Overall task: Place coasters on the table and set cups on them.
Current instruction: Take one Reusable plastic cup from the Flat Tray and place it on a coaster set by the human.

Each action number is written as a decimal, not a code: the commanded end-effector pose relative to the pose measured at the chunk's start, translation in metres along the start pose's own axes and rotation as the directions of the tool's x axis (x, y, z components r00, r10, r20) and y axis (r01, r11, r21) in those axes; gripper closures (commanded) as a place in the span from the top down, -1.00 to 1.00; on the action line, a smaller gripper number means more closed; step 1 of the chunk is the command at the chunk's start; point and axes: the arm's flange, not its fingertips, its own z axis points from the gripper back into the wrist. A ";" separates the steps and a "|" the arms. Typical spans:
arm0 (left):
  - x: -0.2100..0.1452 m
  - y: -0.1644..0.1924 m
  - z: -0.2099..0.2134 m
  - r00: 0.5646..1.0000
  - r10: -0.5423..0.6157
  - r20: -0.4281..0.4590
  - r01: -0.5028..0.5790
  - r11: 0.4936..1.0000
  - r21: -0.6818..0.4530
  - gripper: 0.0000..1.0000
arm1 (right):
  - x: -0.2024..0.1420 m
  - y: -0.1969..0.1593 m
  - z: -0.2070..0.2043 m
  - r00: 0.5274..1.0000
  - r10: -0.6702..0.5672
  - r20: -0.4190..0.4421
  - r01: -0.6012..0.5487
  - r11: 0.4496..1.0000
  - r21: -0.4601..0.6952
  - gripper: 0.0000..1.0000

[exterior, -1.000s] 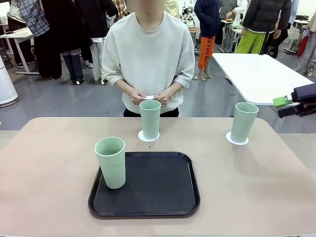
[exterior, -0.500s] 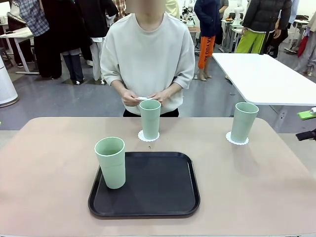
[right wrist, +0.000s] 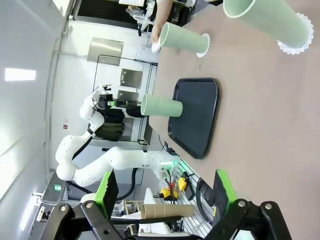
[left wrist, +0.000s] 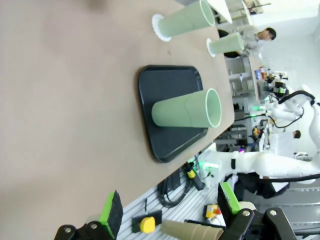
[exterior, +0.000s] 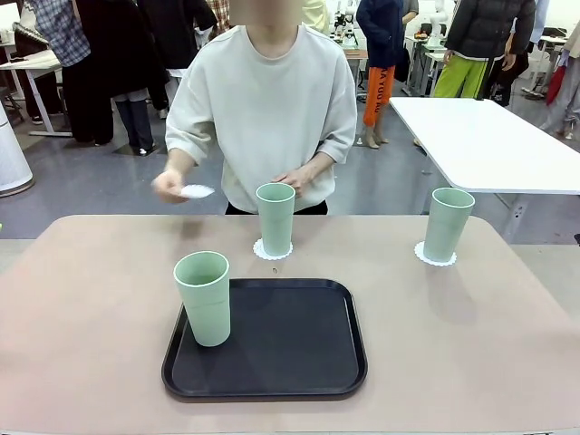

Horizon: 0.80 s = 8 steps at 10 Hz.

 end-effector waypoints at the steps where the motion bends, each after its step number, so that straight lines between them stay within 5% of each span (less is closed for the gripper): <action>1: 0.000 0.000 0.001 1.000 -0.007 0.004 0.007 1.000 -0.017 1.00 | 0.004 -0.005 0.001 0.998 0.058 -0.005 -0.058 0.997 0.054 1.00; 8: 0.000 0.000 0.001 1.000 -0.007 0.004 0.007 1.000 -0.017 1.00 | 0.000 0.000 0.000 1.000 0.000 0.000 0.000 1.000 0.000 1.00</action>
